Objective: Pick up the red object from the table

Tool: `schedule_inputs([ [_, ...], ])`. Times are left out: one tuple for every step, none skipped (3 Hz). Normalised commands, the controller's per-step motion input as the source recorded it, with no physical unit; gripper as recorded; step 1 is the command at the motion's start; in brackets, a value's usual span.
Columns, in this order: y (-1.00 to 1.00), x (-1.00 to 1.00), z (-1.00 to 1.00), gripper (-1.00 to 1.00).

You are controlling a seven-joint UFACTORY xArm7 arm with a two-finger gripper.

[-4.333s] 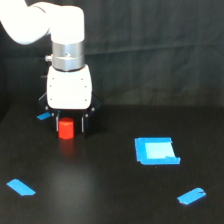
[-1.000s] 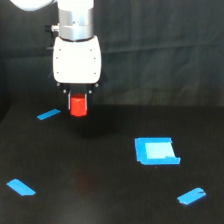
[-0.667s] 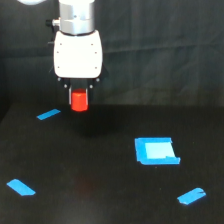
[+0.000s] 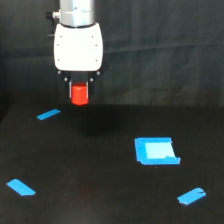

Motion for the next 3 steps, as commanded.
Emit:
schedule_inputs([
  [0.02, 0.08, 0.3, -1.0],
  [0.02, 0.13, 0.11, -0.97],
  [-0.04, -0.03, -0.05, -0.93],
])
